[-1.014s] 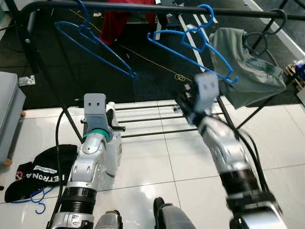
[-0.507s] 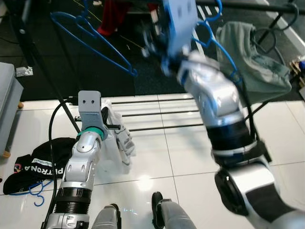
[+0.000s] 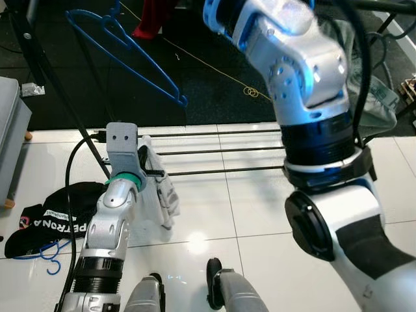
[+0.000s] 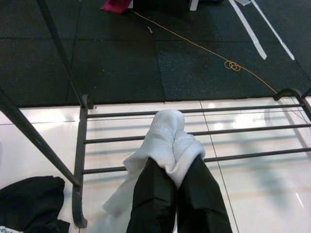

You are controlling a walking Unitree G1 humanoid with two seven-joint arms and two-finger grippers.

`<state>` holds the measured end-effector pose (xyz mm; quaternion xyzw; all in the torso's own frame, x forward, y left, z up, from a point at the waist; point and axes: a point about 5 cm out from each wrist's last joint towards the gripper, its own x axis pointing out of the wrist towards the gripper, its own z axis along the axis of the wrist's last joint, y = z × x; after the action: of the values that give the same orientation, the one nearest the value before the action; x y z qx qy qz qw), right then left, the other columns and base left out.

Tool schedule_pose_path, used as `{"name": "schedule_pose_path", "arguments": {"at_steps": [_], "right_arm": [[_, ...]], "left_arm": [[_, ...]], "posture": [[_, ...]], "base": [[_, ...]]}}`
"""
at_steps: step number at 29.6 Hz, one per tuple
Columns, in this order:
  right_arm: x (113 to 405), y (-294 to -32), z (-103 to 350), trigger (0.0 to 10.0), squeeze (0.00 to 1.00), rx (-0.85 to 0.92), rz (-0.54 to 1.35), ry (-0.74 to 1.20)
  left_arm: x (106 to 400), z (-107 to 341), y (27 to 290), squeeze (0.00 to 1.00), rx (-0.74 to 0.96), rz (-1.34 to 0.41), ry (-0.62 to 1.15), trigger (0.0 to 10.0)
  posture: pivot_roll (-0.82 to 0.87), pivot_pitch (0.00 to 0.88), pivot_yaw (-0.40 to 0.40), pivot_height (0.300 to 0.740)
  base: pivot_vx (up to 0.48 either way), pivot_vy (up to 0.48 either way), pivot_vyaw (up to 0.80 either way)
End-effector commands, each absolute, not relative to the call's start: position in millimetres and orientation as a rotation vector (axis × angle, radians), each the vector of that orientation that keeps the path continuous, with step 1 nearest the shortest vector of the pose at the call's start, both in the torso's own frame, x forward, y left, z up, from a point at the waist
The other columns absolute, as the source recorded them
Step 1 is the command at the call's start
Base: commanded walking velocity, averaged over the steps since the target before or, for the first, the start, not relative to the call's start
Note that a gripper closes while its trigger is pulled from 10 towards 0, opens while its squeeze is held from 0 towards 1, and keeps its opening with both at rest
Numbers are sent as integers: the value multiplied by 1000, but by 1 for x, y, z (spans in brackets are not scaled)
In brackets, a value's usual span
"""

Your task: Hang hanger

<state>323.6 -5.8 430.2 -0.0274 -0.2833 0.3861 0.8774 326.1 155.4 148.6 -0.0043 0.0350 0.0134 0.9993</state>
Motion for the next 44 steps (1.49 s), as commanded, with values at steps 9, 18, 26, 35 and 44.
{"name": "schedule_pose_path", "arguments": {"at_steps": [9,18,26,35,44], "right_arm": [[319,-3,439,10000,0,-5,822,-599],[319,-3,438,10000,0,1,821,-591],[317,-5,441,10000,0,44,830,-596],[313,-9,445,10000,0,101,833,-598],[309,-12,450,10000,0,136,838,-612]], "left_arm": [[326,150,152,0,-3,8,72,10000],[324,150,153,0,-2,10,75,10000],[325,150,153,0,-4,10,73,10000],[325,149,152,0,-4,12,75,10000],[325,150,152,0,-6,12,74,10000]], "posture": [[-38,244,-36,740],[-37,248,-37,740],[-37,252,-39,740],[-39,250,-42,740],[-39,249,-39,740]], "base": [[0,0,0],[0,0,0],[0,0,0],[0,0,0],[0,0,0]]}}
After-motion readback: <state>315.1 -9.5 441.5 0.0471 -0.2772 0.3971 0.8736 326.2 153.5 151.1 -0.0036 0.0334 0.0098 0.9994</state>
